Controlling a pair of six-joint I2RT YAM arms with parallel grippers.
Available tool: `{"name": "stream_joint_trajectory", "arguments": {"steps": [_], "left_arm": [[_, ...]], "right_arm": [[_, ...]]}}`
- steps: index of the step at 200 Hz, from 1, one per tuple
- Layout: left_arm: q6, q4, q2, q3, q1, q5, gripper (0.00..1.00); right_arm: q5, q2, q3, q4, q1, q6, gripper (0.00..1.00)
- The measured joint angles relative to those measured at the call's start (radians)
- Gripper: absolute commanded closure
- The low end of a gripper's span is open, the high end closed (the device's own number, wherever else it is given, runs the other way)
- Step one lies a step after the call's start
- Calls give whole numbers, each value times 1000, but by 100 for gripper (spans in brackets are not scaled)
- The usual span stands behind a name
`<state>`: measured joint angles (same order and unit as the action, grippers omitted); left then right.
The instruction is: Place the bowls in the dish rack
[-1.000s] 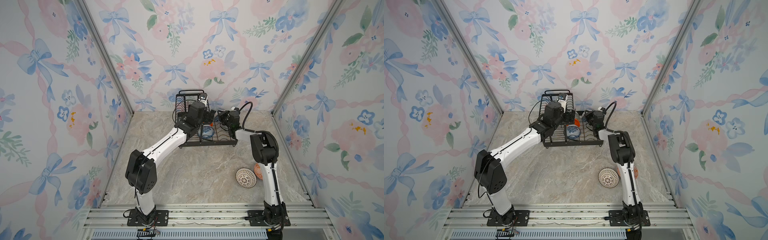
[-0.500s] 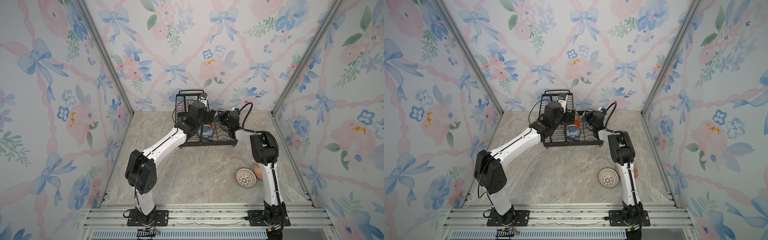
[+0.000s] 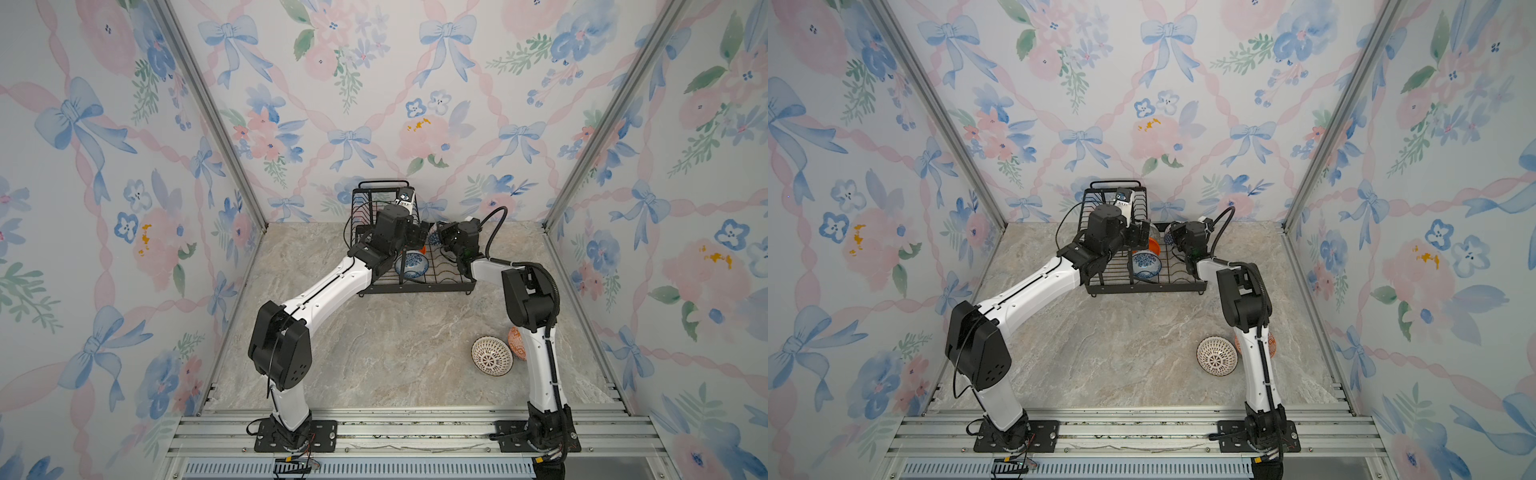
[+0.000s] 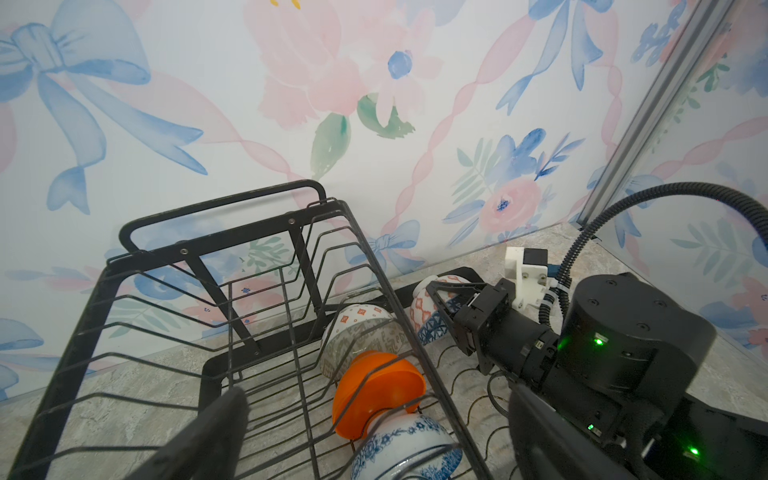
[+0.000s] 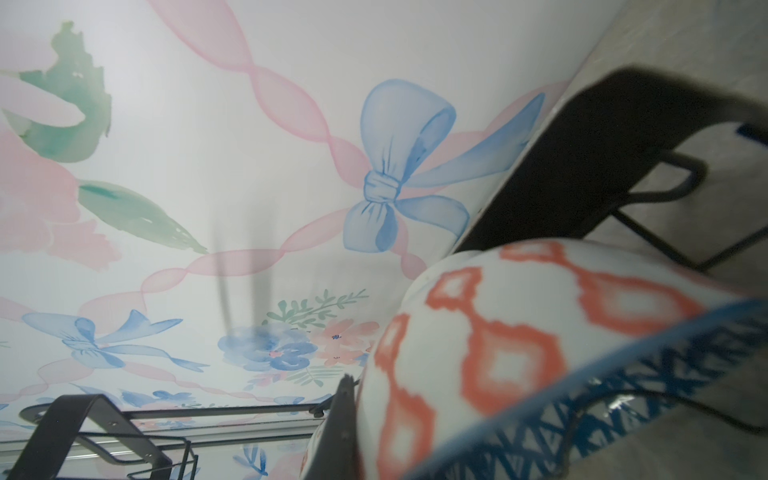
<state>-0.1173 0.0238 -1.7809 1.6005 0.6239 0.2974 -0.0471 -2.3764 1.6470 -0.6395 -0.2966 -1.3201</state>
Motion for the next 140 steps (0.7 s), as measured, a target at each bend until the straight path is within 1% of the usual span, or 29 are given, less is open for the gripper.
{"name": "stream_joint_trajectory", "arguments": {"steps": [78, 140], "left_arm": [[-15, 0, 6, -18, 0, 0, 2], [-18, 0, 31, -40, 0, 0, 2]], "right_arm": [[-1, 17, -4, 45, 0, -19, 88], [0, 29, -13, 72, 0, -26, 80]]}}
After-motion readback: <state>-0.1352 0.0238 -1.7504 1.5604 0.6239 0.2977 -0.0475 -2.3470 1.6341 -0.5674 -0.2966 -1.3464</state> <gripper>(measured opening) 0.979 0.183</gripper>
